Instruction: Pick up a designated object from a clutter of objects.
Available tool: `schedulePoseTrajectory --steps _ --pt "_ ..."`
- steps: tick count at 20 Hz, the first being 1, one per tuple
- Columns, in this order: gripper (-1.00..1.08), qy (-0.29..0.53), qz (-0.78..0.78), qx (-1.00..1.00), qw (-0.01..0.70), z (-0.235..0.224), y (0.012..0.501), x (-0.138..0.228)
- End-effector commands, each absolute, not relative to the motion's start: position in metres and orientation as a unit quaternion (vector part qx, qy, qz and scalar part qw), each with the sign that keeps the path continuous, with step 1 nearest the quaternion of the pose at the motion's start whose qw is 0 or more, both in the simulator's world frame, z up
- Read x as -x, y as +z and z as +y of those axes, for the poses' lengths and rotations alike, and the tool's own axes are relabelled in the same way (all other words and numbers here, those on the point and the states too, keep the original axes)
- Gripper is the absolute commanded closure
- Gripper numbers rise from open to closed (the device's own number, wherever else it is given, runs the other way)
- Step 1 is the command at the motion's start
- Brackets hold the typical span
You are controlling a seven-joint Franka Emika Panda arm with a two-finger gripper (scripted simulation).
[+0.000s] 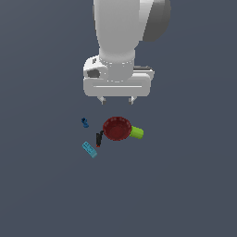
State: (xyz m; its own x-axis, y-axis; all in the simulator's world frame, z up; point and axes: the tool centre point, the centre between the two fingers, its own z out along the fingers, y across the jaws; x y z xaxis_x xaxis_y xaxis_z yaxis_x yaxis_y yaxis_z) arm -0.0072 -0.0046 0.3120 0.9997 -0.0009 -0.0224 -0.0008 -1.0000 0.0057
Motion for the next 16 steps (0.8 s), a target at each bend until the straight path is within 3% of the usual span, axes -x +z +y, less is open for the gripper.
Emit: schedulePoseTrajectory --steps 1,16 --pt "-0.92 -0.011 0.0 -1.0 0.003 -0.005 0.312 0.007" --pt "-0.92 -0.03 -0.015 -0.999 0.016 -0.033 0.297 0.011"
